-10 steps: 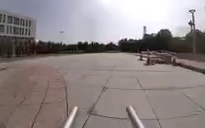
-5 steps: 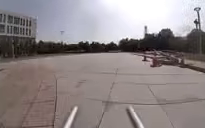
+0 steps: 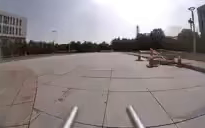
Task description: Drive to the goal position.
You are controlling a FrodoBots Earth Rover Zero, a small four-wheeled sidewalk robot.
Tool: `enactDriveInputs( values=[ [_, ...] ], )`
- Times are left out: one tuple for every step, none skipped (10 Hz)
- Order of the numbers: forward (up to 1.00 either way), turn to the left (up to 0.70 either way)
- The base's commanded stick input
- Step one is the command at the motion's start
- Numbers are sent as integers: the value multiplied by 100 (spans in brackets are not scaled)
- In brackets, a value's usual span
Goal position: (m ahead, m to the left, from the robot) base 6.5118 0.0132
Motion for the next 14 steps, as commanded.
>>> enactDriveInputs(
  values=[
    [100,2],
    [100,0],
    [100,-21],
    [100,-38],
    [100,-38],
    [100,-38],
    [100,-38],
    [100,-19],
    [100,2],
    [100,2],
    [100,2],
    [100,2],
    [100,2],
    [100,2]
  ],
)
